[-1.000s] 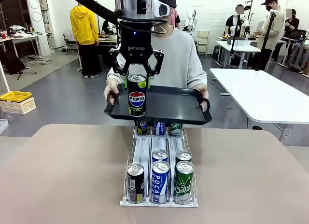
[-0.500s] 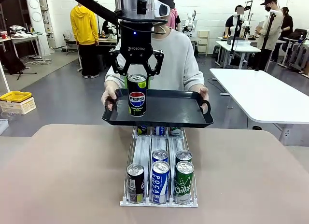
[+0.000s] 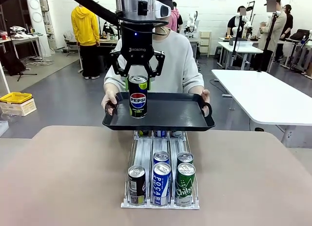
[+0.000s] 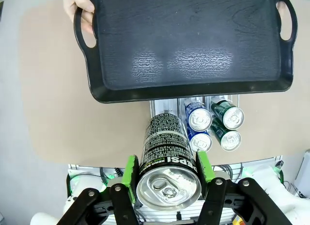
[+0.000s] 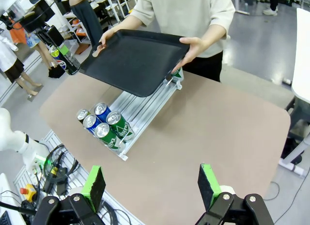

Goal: Retrieve and hand over the desired beverage to the person.
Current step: Place the picked can on the Handle tray extended by the person.

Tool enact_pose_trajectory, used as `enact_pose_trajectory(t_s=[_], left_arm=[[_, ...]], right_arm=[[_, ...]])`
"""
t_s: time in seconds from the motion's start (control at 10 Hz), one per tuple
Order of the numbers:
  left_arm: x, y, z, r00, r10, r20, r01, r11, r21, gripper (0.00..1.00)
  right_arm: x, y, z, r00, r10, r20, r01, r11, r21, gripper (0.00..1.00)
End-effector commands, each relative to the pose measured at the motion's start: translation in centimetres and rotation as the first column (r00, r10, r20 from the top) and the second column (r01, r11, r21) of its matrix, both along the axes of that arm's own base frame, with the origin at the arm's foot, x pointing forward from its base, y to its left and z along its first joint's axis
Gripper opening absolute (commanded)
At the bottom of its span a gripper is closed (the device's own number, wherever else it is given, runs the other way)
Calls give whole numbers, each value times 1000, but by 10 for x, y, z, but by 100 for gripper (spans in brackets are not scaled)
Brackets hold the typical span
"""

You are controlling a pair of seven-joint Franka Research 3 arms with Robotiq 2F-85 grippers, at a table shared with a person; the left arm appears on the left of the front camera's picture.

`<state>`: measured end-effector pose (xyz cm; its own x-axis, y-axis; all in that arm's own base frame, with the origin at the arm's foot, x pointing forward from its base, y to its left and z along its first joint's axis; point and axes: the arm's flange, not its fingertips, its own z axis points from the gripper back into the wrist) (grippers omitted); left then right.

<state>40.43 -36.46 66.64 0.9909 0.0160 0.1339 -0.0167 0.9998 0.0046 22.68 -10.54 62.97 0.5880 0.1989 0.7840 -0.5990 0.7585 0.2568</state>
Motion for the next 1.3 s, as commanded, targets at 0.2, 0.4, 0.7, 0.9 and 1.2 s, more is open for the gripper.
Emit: enact_pose_trajectory(t_s=[0.2, 0.4, 0.7, 0.9, 1.2], left_arm=[[-3, 1, 2, 1000, 17, 10, -17, 1000, 5, 0], [-3, 1, 2, 1000, 17, 10, -17, 1000, 5, 0], [11, 3, 6, 999, -46, 3, 46, 998, -34, 59], [54, 12, 19, 997, -69, -28, 68, 997, -37, 59], [103, 20, 20, 993, -92, -71, 87, 994, -67, 59]], right_arm=[[1, 0, 0, 1000, 18, 1, -18, 1000, 10, 100], [1, 0, 0, 1000, 18, 1, -18, 1000, 10, 100], [1, 0, 0, 1000, 18, 1, -18, 1000, 10, 100], [1, 0, 0, 1000, 18, 1, -18, 1000, 10, 100], [1, 0, 0, 1000, 18, 1, -18, 1000, 10, 100]])
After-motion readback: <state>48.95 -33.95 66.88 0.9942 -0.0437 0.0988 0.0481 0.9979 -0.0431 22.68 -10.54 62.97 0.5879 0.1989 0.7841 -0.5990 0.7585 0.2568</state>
